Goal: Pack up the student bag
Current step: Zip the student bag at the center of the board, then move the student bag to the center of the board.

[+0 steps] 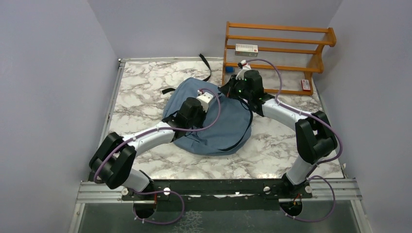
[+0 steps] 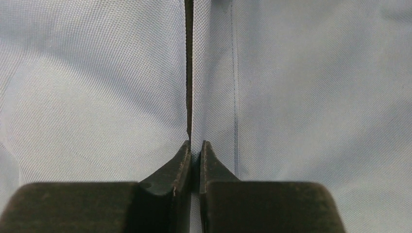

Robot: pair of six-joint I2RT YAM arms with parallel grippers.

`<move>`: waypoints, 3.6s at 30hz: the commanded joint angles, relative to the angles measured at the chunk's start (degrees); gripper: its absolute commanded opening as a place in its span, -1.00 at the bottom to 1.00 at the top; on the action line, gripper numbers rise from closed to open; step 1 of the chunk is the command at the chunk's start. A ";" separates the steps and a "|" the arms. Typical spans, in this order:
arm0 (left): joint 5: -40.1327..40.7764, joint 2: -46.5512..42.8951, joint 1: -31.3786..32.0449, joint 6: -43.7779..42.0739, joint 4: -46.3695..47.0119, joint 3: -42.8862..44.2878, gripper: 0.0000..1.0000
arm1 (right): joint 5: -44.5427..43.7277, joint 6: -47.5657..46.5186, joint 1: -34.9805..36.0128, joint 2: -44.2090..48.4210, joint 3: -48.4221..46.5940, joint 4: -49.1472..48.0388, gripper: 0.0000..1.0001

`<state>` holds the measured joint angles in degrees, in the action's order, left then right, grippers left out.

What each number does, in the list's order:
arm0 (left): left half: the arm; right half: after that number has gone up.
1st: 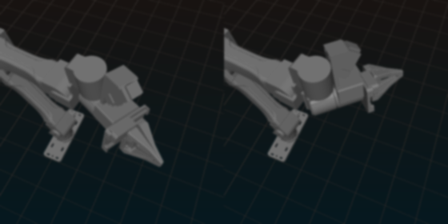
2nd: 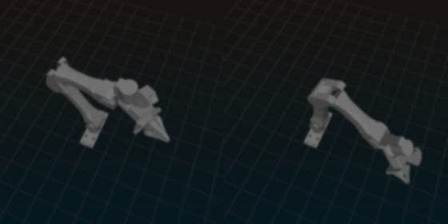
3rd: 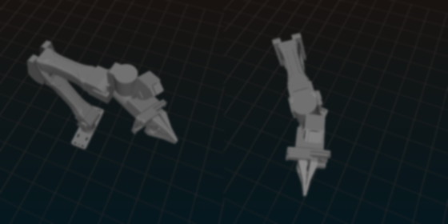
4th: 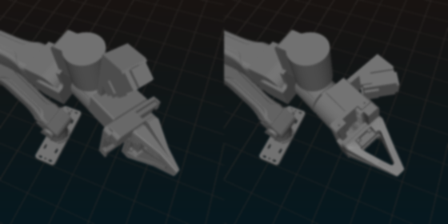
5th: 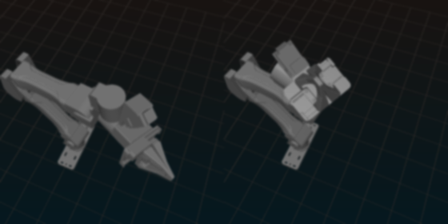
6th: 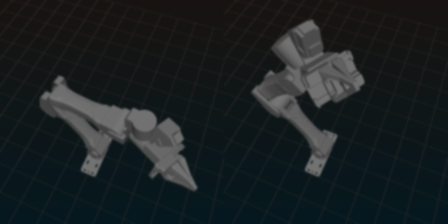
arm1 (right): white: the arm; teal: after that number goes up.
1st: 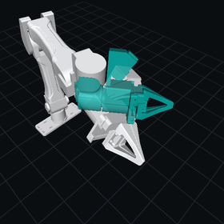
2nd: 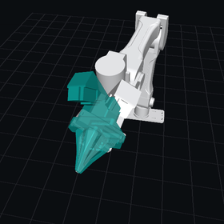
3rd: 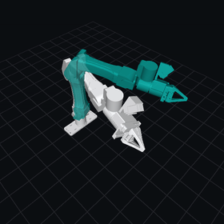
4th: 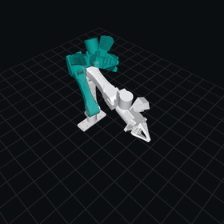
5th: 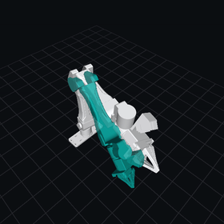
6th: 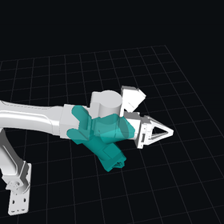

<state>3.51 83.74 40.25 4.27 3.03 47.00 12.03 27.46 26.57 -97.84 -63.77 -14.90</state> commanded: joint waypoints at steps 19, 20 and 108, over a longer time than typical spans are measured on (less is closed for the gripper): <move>0.33 -11.32 0.32 4.18 -2.36 -7.76 -1.00 | -7.02 -6.15 0.20 -6.86 -5.38 -1.05 -0.99; 0.40 -11.59 0.36 4.44 -2.33 -7.98 -1.00 | -7.29 -6.41 0.21 -7.26 -5.67 -0.95 -0.99; 15.99 -18.67 -12.98 38.22 -18.94 -5.59 0.97 | -1.72 -5.42 -5.45 -0.51 1.21 22.26 0.13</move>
<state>18.11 62.98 27.79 39.42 -13.54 40.80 6.39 22.11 21.63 -95.20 -62.37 5.19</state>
